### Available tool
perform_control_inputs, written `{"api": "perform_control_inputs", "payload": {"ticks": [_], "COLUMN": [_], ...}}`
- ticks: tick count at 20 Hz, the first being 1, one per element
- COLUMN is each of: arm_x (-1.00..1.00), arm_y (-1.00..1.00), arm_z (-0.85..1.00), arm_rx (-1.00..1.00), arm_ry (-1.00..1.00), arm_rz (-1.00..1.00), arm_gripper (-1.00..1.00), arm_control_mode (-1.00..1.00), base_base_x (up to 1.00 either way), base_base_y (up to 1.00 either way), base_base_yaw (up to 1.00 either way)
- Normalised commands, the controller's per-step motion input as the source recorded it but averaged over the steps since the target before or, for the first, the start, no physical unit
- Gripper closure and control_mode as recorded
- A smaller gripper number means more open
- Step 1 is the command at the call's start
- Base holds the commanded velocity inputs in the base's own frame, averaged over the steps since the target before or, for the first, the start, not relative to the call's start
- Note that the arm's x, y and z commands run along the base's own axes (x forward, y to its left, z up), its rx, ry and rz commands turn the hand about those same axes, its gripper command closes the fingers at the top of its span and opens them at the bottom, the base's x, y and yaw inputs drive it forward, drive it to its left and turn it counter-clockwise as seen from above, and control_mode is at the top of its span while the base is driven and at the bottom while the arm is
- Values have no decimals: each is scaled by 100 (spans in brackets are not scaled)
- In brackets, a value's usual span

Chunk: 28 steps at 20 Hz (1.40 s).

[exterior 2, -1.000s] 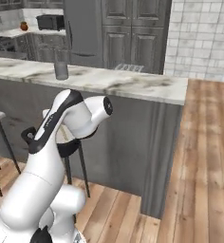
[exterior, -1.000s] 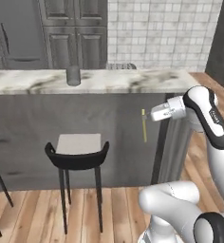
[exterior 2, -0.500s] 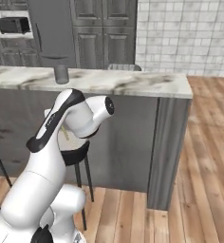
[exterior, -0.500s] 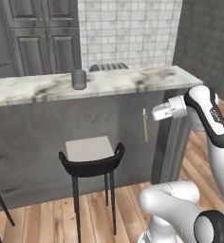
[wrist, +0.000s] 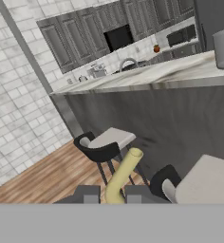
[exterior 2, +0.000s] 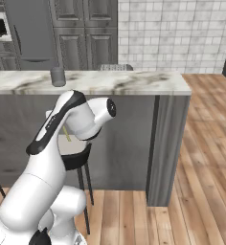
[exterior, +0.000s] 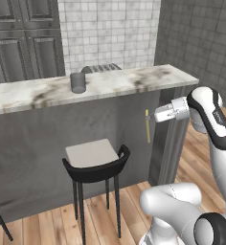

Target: Take a straw from the drawer in front and place it inside the glass cup on the dining counter.

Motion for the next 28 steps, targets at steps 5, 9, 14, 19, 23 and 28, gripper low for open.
{"api": "perform_control_inputs", "payload": {"ticks": [5, 9, 14, 19, 23, 28], "arm_x": [0, 0, 0, 0, 0, 0], "arm_y": [0, 0, 0, 0, 0, 0], "arm_z": [0, 0, 0, 0, 0, 0], "arm_rx": [0, 0, 0, 0, 0, 0], "arm_ry": [0, 0, 0, 0, 0, 0], "arm_rz": [0, 0, 0, 0, 0, 0], "arm_gripper": [100, 100, 100, 100, 100, 100], "arm_control_mode": [100, 100, 100, 100, 100, 100], "base_base_x": [43, 54, 53, 53, 42, 34], "base_base_y": [22, 39, 55, 65, 63, 55], "base_base_yaw": [-15, -13, -10, -10, -10, -10]}}
